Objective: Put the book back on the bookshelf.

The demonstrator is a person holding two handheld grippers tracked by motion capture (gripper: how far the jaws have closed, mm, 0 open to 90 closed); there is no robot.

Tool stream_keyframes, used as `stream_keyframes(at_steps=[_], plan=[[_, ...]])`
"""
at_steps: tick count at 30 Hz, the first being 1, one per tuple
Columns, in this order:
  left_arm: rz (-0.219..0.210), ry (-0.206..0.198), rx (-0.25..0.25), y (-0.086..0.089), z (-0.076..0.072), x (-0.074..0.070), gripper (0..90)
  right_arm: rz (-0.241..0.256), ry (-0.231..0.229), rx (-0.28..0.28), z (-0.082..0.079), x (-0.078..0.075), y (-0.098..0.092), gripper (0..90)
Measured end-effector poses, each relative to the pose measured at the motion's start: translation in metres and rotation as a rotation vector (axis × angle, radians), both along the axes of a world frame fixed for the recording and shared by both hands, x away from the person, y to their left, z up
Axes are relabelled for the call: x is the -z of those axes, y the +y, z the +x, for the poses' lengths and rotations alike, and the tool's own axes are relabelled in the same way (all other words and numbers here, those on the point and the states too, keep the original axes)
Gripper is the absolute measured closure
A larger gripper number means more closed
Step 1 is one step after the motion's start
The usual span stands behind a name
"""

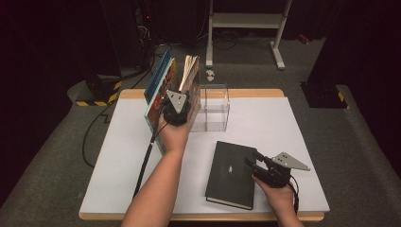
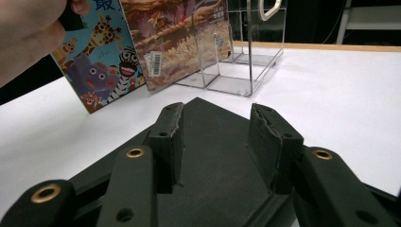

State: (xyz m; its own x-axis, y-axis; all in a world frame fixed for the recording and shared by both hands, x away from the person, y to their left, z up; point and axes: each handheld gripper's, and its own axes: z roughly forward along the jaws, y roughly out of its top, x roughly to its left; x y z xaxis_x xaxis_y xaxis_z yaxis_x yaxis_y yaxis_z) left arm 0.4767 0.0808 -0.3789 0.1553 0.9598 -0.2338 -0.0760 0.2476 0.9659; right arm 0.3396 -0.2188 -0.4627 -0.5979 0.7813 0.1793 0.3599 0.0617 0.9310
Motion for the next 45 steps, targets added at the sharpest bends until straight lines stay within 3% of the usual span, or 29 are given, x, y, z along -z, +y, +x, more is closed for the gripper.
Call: stream_keyframes(at_steps=[9,26,41,45], plan=[[0.000,0.033,-0.044,0.007,0.001,0.003,73.4,-0.005,0.004,-0.006,-0.001,0.001,0.003,55.2],[-0.007,0.079,-0.024,0.005,-0.004,0.008,61.8,-0.011,0.012,-0.015,-0.001,0.003,0.005,53.0],[-0.034,0.129,0.000,0.009,-0.020,0.011,56.0,-0.028,0.015,-0.019,-0.001,0.005,0.008,50.1],[-0.021,0.138,0.008,0.008,-0.024,0.013,55.2,-0.035,0.020,-0.012,0.000,0.006,0.009,49.1]])
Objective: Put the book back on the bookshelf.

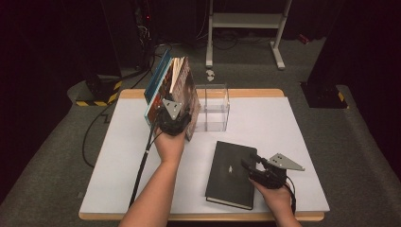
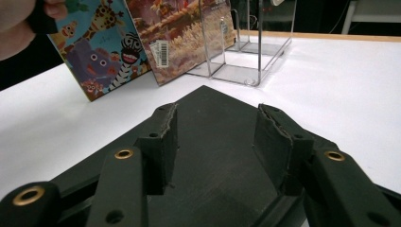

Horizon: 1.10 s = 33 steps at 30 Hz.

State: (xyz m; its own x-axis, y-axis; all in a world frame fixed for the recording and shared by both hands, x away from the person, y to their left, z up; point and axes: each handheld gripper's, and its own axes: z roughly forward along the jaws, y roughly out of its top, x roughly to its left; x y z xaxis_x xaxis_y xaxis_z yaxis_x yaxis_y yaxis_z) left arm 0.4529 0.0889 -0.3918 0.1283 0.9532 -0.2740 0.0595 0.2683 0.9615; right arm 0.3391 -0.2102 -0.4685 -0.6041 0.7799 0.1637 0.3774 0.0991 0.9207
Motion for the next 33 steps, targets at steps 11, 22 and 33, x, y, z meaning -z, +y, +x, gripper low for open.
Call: stream_keyframes(at_steps=[11,22,33], plan=[[-0.006,0.002,0.008,0.006,-0.014,0.001,54.1,-0.008,0.006,0.009,0.001,0.001,0.000,47.9],[-0.020,0.013,0.057,0.009,-0.041,0.009,52.0,-0.013,0.010,0.010,0.001,0.002,0.001,47.5],[-0.033,0.086,0.206,0.005,-0.084,0.038,48.2,-0.017,0.013,0.018,0.001,0.003,0.001,46.3]])
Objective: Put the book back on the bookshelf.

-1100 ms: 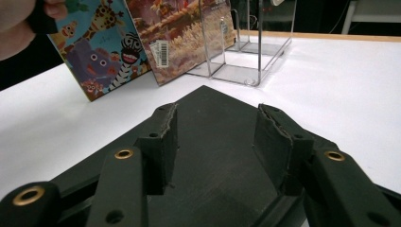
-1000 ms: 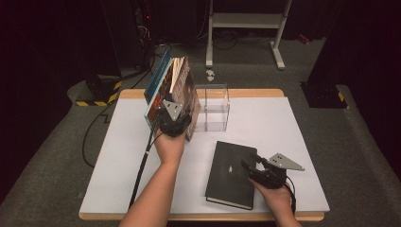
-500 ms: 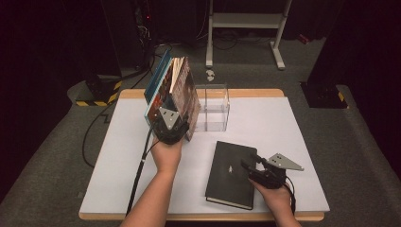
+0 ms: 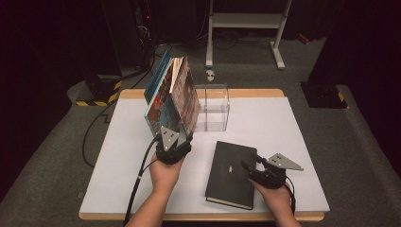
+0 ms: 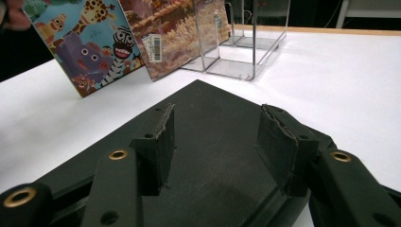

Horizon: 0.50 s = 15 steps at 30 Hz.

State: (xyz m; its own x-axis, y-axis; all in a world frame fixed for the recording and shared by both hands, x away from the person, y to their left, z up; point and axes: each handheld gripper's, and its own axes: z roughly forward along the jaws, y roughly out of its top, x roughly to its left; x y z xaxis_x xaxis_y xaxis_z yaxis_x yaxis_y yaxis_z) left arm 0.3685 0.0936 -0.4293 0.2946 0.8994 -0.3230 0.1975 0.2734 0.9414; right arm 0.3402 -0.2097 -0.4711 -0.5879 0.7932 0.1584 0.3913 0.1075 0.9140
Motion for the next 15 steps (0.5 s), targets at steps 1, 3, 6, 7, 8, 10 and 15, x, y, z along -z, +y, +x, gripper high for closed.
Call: stream_keyframes(at_steps=[1,3,6,7,8,10,15], plan=[[-0.001,0.014,0.024,-0.001,-0.004,0.004,47.5,-0.003,0.001,0.001,0.000,0.000,0.000,46.2],[-0.010,0.047,0.062,-0.003,-0.010,0.011,45.8,-0.006,0.007,0.004,0.000,0.001,0.000,45.7],[-0.024,0.123,0.160,-0.011,-0.023,0.025,43.2,-0.017,0.010,0.012,0.000,0.001,-0.001,44.9],[-0.030,0.150,0.190,-0.014,-0.027,0.031,41.4,-0.022,0.014,0.016,0.000,0.001,-0.001,44.4],[-0.031,0.171,0.214,-0.016,-0.030,0.034,40.4,-0.032,0.016,0.017,0.000,0.001,-0.001,43.7],[-0.056,0.210,0.273,-0.022,-0.037,0.043,39.0,-0.044,0.030,0.020,0.001,0.002,-0.001,42.0],[-0.080,0.270,0.358,-0.033,-0.045,0.060,33.9,-0.062,0.113,0.053,-0.002,0.004,-0.007,34.2]])
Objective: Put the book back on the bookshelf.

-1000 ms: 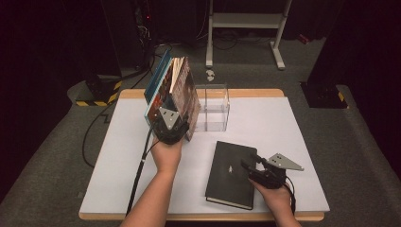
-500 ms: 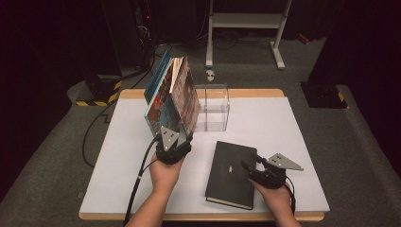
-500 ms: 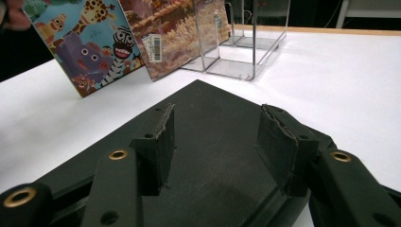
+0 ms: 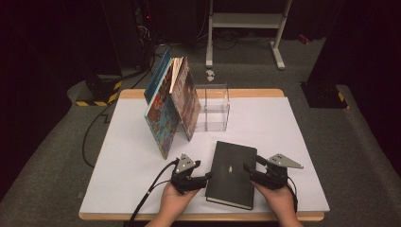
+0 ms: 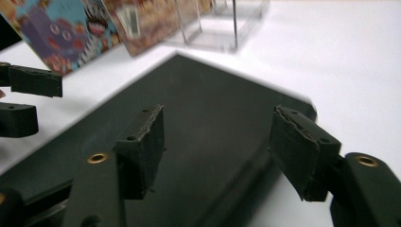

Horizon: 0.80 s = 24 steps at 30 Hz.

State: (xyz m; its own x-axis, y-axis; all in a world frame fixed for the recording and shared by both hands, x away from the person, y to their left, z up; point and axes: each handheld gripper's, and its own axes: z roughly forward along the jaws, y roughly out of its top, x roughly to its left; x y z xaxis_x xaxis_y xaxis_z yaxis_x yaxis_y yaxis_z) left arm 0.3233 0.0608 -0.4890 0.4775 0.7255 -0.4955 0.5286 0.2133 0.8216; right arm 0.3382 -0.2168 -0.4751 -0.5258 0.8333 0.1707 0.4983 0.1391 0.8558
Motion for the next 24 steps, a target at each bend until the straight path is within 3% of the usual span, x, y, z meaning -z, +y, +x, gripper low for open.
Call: stream_keyframes(at_steps=[5,7,10,11,15,20,24], plan=[[-0.027,0.039,0.047,-0.008,-0.003,0.009,30.9,0.026,0.108,0.015,-0.027,0.009,-0.013,27.5],[-0.051,0.053,0.058,-0.009,-0.004,0.010,30.2,0.021,0.150,0.011,-0.031,0.014,-0.011,26.4],[-0.067,0.070,0.087,-0.010,-0.007,0.011,31.2,0.073,0.204,-0.026,-0.030,0.018,-0.004,27.7],[-0.080,0.080,0.091,-0.011,-0.008,0.011,32.6,0.064,0.209,-0.011,-0.029,0.017,-0.001,26.6],[-0.063,0.076,0.087,-0.009,-0.008,0.009,35.9,0.035,0.202,0.009,-0.024,0.014,0.006,26.2],[-0.022,0.036,0.028,-0.002,-0.005,0.006,41.4,0.028,0.202,0.003,-0.010,0.014,0.019,26.2],[-0.021,0.032,-0.017,0.010,0.001,0.007,40.9,0.025,0.198,-0.018,0.007,0.015,0.036,26.2]])
